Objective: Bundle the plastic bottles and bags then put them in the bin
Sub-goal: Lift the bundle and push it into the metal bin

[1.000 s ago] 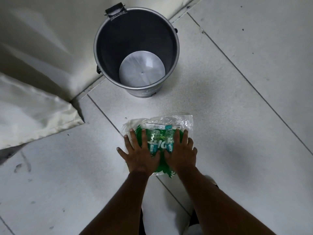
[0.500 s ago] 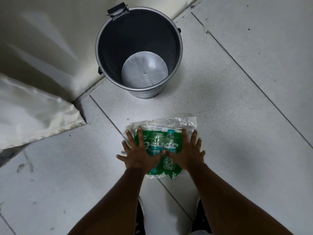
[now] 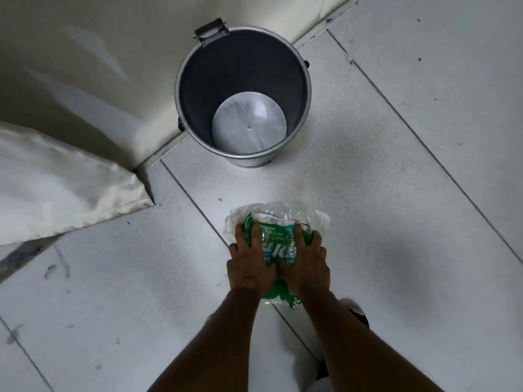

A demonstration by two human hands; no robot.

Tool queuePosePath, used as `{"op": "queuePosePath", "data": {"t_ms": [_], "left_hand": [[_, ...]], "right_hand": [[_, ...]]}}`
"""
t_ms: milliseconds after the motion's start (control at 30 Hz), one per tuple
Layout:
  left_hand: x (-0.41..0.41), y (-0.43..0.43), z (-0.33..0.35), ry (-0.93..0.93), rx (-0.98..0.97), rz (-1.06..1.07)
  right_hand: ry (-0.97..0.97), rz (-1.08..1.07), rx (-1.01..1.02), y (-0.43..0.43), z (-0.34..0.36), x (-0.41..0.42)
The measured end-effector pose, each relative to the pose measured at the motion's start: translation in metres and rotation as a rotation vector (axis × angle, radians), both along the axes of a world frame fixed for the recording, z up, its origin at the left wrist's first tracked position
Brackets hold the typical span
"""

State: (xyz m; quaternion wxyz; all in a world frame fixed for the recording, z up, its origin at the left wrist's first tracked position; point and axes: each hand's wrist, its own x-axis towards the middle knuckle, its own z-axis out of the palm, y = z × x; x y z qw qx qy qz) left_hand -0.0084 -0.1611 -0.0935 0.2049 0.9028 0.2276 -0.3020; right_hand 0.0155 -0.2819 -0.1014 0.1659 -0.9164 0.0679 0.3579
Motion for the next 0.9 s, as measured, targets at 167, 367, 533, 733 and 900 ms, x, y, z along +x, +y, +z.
{"op": "queuePosePath", "data": {"t_ms": [167,367,533,733,900], "left_hand": [[-0.004,-0.001,0.084,-0.036,0.010,0.060],[0.025,0.001,0.214,-0.101,0.036,0.198],[0.078,0.011,0.282,-0.224,0.077,0.279],[0.163,0.043,0.310,-0.267,0.109,0.285],[0.207,0.066,0.272,-0.232,0.117,0.263]], "right_hand": [[0.003,0.022,0.010,0.001,0.086,0.005],[-0.059,0.072,0.075,0.008,0.215,0.048],[-0.205,0.155,0.100,0.020,0.283,0.107],[-0.305,0.181,0.083,0.053,0.308,0.187],[-0.313,0.220,0.019,0.086,0.273,0.231]]}}
